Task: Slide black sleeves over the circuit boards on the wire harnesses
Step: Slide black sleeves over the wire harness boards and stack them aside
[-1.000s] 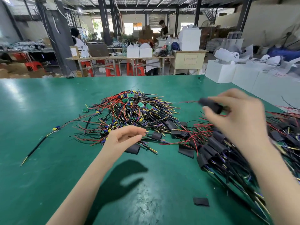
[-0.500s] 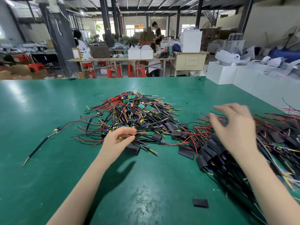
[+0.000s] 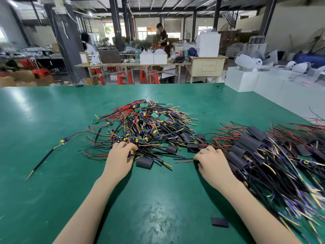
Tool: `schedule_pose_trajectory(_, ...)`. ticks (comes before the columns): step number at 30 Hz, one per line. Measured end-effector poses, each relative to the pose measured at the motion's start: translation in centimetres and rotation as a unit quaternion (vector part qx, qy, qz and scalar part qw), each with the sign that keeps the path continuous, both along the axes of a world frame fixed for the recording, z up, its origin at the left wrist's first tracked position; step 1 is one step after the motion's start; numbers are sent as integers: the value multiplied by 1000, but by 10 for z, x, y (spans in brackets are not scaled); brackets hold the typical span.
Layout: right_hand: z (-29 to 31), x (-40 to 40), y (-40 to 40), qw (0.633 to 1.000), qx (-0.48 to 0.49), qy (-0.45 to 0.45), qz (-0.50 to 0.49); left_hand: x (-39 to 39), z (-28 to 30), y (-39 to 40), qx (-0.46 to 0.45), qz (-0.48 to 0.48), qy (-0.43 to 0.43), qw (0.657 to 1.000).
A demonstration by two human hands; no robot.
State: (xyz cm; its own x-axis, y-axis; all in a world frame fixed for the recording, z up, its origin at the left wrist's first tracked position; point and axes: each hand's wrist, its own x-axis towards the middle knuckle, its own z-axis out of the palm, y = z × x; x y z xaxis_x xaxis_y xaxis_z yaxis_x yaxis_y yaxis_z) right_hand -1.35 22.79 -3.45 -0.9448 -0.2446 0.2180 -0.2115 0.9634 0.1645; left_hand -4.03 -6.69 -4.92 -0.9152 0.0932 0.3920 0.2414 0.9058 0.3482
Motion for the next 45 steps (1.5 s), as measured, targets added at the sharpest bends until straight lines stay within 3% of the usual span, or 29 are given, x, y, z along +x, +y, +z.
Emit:
schedule_pose_trajectory(8, 8, 8, 8, 996, -47, -32, 64, 3, 2, -1, 3, -5, 65, 998)
schedule_pose_trajectory(13, 9, 10, 11, 990, -102, -73, 63, 6, 9, -2, 40, -13, -5, 999)
schedule_pose_trajectory(17, 13, 12, 10, 991, -126, -39, 39, 11, 12, -4, 0, -44, -15, 999)
schedule_pose_trajectory(24, 17, 15, 12, 993, -102, -60, 24, 11, 22, 0, 196, -18, 30, 980)
schedule_pose_trajectory(29, 13, 13, 13, 992, -96, -68, 39, 12, 28, -1, 233, 13, 41, 972)
schedule_pose_trajectory(33, 11, 14, 12, 992, -105, -59, 40, 16, 26, -3, 162, -18, -40, 986)
schedule_pose_trajectory(36, 13, 17, 12, 991, -107, -69, 39, 15, 24, -4, 124, -31, -45, 991)
schedule_pose_trajectory(40, 16, 18, 13, 989, -119, -77, 48, 12, 26, -8, 248, -52, -58, 966)
schedule_pose_trajectory(45, 14, 17, 14, 992, -104, -56, 44, 9, 32, -10, 446, -64, -11, 893)
